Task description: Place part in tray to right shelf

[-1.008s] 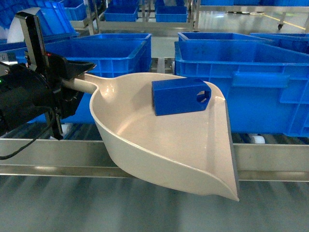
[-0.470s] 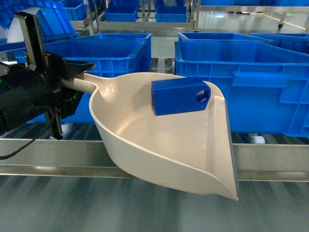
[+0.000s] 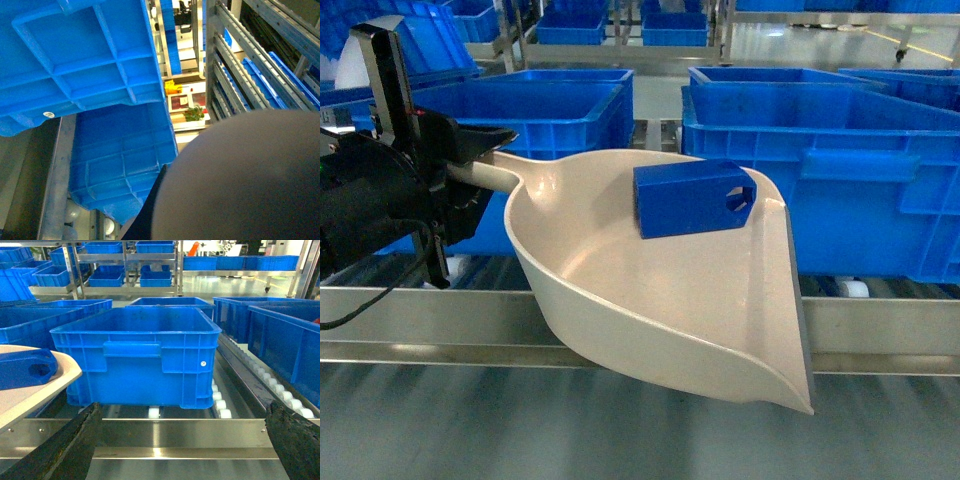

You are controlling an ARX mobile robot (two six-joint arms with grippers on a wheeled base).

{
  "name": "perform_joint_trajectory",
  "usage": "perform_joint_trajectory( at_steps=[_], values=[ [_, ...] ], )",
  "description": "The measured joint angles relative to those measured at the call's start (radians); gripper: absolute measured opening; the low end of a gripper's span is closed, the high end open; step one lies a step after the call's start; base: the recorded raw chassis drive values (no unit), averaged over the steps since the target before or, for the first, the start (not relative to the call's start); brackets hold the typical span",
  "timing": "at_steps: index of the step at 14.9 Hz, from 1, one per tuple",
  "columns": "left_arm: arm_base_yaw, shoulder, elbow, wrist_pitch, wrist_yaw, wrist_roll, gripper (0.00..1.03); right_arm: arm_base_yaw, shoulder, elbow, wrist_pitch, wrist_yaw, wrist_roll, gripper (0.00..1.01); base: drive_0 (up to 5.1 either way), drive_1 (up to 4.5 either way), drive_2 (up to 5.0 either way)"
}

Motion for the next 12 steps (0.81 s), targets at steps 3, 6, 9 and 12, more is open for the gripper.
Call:
perform_joint_trajectory(
  at_steps=[3, 6, 9, 12],
  values=[
    [0.000, 0.000, 0.000, 0.000, 0.000, 0.000, 0.13, 0.000, 0.000, 0.000, 0.000, 0.000, 0.000, 0.98, 0.0, 0.00, 0.0],
    [0.000, 0.000, 0.000, 0.000, 0.000, 0.000, 0.13, 0.000, 0.000, 0.000, 0.000, 0.000, 0.000, 0.98, 0.0, 0.00, 0.0],
    [0.000, 0.000, 0.000, 0.000, 0.000, 0.000, 0.13, 0.000, 0.000, 0.000, 0.000, 0.000, 0.000, 0.98, 0.0, 0.00, 0.0],
    [0.000, 0.000, 0.000, 0.000, 0.000, 0.000, 0.13, 0.000, 0.000, 0.000, 0.000, 0.000, 0.000, 0.98, 0.0, 0.00, 0.0]
  ],
)
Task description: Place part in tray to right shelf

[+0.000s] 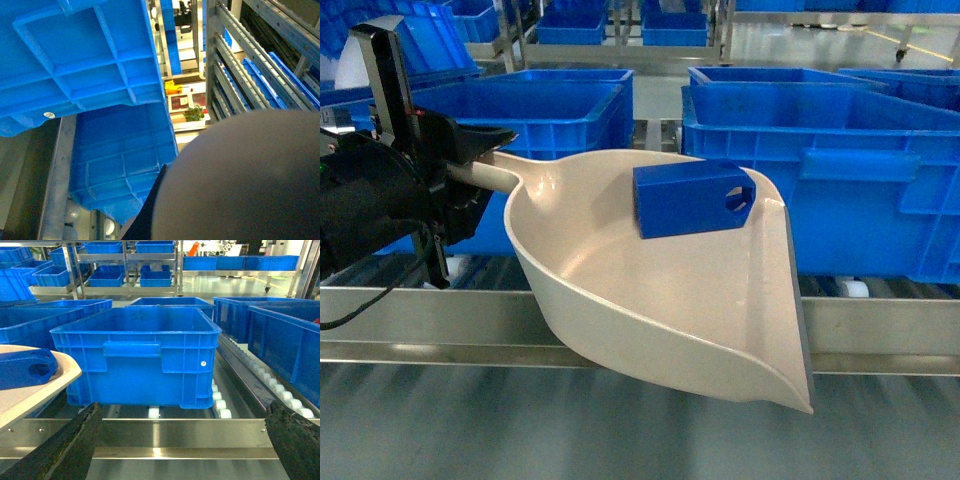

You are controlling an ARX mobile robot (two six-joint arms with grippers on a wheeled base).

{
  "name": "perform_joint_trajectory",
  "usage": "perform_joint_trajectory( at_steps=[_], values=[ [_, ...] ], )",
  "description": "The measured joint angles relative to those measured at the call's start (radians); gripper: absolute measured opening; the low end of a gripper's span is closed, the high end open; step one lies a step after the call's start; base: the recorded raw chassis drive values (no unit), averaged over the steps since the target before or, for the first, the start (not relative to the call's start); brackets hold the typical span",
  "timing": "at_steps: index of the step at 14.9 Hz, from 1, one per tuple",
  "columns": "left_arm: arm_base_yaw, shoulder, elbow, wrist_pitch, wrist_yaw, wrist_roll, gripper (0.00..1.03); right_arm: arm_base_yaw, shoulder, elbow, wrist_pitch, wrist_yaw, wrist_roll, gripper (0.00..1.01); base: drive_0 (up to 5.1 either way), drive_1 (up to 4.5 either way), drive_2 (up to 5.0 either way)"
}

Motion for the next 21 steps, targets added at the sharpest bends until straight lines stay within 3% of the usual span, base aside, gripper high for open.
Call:
perform_joint_trajectory(
  at_steps=[12, 13, 14, 15, 18, 19, 21],
  values=[
    [0.000, 0.000, 0.000, 0.000, 0.000, 0.000, 0.13, 0.000, 0.000, 0.000, 0.000, 0.000, 0.000, 0.98, 0.0, 0.00, 0.0],
    [-0.005, -0.010, 0.000, -0.032, -0.032, 0.004, 0.13, 0.000, 0.000, 0.000, 0.000, 0.000, 0.000, 0.98, 0.0, 0.00, 0.0],
    [-0.014, -0.031, -0.010, -0.057, -0.159, 0.030, 0.13, 0.000, 0.000, 0.000, 0.000, 0.000, 0.000, 0.98, 0.0, 0.00, 0.0],
    [-0.016, -0.046, -0.013, -0.021, -0.193, 0.029, 0.13, 0.000, 0.000, 0.000, 0.000, 0.000, 0.000, 0.98, 0.0, 0.00, 0.0],
    [0.011, -0.088, -0.022, -0.002, -0.205, -0.016, 0.13, 0.000, 0.000, 0.000, 0.000, 0.000, 0.000, 0.98, 0.0, 0.00, 0.0],
    [0.045, -0.140, -0.011, -0.090, -0.235, -0.061, 0.13, 0.000, 0.000, 0.000, 0.000, 0.000, 0.000, 0.98, 0.0, 0.00, 0.0],
    [0.122, -0.252, 0.079, -0.275, -0.312, -0.085, 0.13, 0.000, 0.000, 0.000, 0.000, 0.000, 0.000, 0.98, 0.0, 0.00, 0.0]
  ],
)
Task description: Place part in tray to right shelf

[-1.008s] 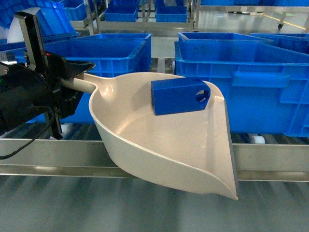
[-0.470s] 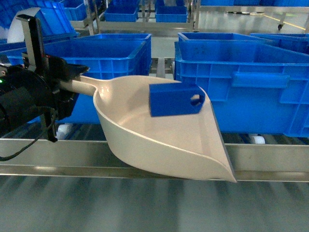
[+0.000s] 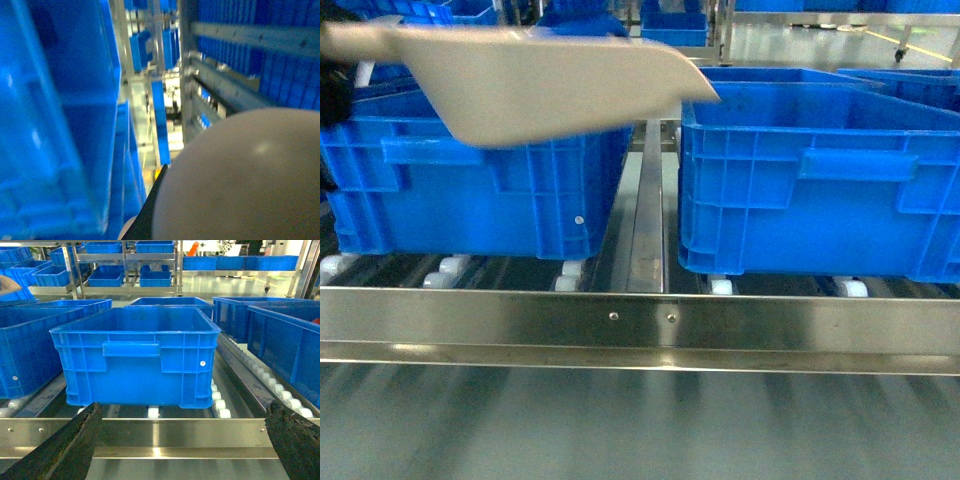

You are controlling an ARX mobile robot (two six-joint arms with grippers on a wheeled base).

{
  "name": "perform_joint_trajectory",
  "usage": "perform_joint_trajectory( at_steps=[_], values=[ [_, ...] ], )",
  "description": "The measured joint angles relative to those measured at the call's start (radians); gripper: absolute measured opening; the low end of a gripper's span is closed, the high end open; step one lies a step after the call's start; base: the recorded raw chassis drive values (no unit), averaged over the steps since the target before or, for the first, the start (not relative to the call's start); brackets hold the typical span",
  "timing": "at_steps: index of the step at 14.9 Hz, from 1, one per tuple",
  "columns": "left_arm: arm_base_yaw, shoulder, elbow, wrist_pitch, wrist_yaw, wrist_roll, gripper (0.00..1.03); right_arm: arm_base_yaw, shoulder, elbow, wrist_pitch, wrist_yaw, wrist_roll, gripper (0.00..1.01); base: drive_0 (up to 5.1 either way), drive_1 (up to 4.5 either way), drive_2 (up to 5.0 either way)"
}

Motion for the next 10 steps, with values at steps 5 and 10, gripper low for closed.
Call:
perform_joint_trajectory(
  at_steps=[5, 10],
  values=[
    [0.118, 0.077, 0.446, -0.482, -0.369, 0.240, 0.13, 0.000, 0.000, 0.000, 0.000, 0.000, 0.000, 0.98, 0.0, 0.00, 0.0],
    [0.014, 0.119, 0.614, -0.480, -0.558, 0.727, 0.13, 0.000, 0.000, 0.000, 0.000, 0.000, 0.000, 0.98, 0.0, 0.00, 0.0]
  ],
)
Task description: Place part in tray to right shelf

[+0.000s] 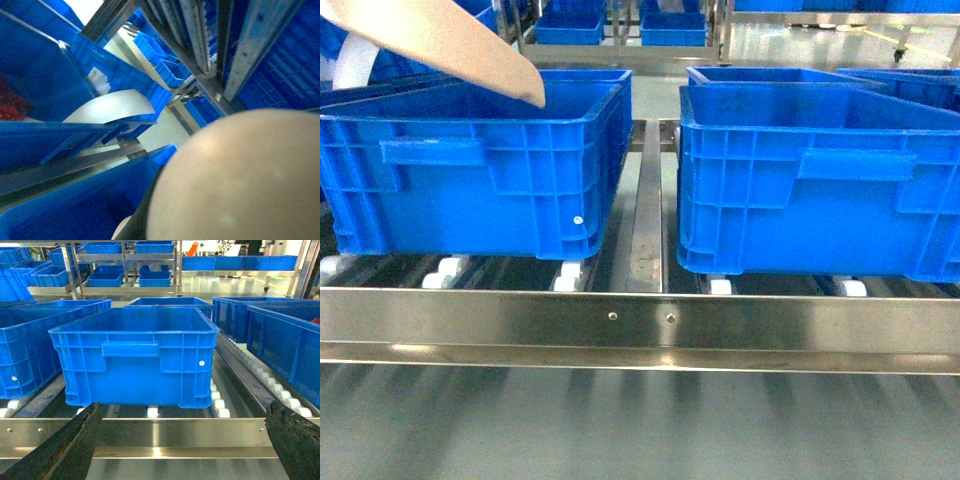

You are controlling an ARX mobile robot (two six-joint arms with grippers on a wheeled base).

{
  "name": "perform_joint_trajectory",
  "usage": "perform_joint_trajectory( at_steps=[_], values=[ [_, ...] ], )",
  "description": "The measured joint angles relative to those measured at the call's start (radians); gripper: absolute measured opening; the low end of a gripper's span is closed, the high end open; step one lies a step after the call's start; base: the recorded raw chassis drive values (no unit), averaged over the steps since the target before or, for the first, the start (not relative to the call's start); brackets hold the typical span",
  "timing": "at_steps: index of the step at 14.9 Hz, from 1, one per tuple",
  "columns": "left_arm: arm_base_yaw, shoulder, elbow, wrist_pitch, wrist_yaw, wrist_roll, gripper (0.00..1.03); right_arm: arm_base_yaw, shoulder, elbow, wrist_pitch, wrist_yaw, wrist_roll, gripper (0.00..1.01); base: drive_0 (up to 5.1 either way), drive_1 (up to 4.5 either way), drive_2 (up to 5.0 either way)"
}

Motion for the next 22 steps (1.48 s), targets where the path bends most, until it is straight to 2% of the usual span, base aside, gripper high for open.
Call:
perform_joint_trajectory(
  at_steps=[1, 3, 4, 6, 7, 8, 9, 10, 13, 14, 15, 16, 17, 18, 19, 20, 21, 22],
  values=[
    [0.002, -0.072, -0.055, 0.031, 0.013, 0.020, 0.13, 0.000, 0.000, 0.000, 0.000, 0.000, 0.000, 0.98, 0.0, 0.00, 0.0],
    [0.022, -0.179, -0.166, 0.047, 0.039, 0.003, 0.13, 0.000, 0.000, 0.000, 0.000, 0.000, 0.000, 0.98, 0.0, 0.00, 0.0],
    [0.029, -0.219, -0.233, 0.034, 0.089, -0.040, 0.13, 0.000, 0.000, 0.000, 0.000, 0.000, 0.000, 0.98, 0.0, 0.00, 0.0],
    [0.035, -0.281, -0.366, 0.042, 0.239, -0.188, 0.13, 0.000, 0.000, 0.000, 0.000, 0.000, 0.000, 0.98, 0.0, 0.00, 0.0],
    [0.035, -0.321, -0.446, 0.093, 0.295, -0.280, 0.13, 0.000, 0.000, 0.000, 0.000, 0.000, 0.000, 0.98, 0.0, 0.00, 0.0],
    [0.032, -0.356, -0.501, 0.139, 0.332, -0.332, 0.13, 0.000, 0.000, 0.000, 0.000, 0.000, 0.000, 0.98, 0.0, 0.00, 0.0],
    [0.024, -0.396, -0.559, 0.194, 0.364, -0.354, 0.13, 0.000, 0.000, 0.000, 0.000, 0.000, 0.000, 0.98, 0.0, 0.00, 0.0],
    [0.002, -0.420, -0.596, 0.241, 0.403, -0.354, 0.13, 0.000, 0.000, 0.000, 0.000, 0.000, 0.000, 0.98, 0.0, 0.00, 0.0],
    [-0.077, -0.438, -0.700, 0.388, 0.560, -0.285, 0.13, 0.000, 0.000, 0.000, 0.000, 0.000, 0.000, 0.98, 0.0, 0.00, 0.0],
    [-0.102, -0.437, -0.719, 0.412, 0.565, -0.228, 0.13, 0.000, 0.000, 0.000, 0.000, 0.000, 0.000, 0.98, 0.0, 0.00, 0.0],
    [-0.108, -0.437, -0.719, 0.414, 0.568, -0.193, 0.13, 0.000, 0.000, 0.000, 0.000, 0.000, 0.000, 0.98, 0.0, 0.00, 0.0],
    [-0.108, -0.451, -0.708, 0.343, 0.546, -0.135, 0.13, 0.000, 0.000, 0.000, 0.000, 0.000, 0.000, 0.98, 0.0, 0.00, 0.0],
    [-0.103, -0.507, -0.714, 0.182, 0.504, 0.042, 0.13, 0.000, -0.005, 0.000, -0.009, 0.000, 0.000, 0.92, 0.0, 0.00, 0.0],
    [-0.087, -0.577, -0.789, 0.120, 0.502, 0.271, 0.13, 0.000, -0.034, 0.000, -0.050, 0.000, 0.000, 0.79, 0.0, 0.00, 0.0],
    [-0.072, -0.618, -0.859, 0.136, 0.502, 0.451, 0.13, 0.000, -0.068, 0.000, -0.071, 0.000, 0.000, 0.67, 0.0, 0.00, 0.0],
    [-0.060, -0.645, -0.919, 0.159, 0.509, 0.602, 0.13, 0.000, -0.093, 0.000, -0.092, 0.000, 0.000, 0.56, 0.0, 0.00, 0.0],
    [-0.056, -0.689, -0.968, 0.181, 0.532, 0.672, 0.12, 0.000, -0.114, 0.000, -0.122, 0.000, 0.000, 0.43, 0.0, 0.00, 0.0],
    [-0.053, -0.737, -1.015, 0.186, 0.544, 0.723, 0.12, 0.000, -0.135, 0.000, -0.143, 0.000, 0.000, 0.30, 0.0, 0.00, 0.0]
  ],
)
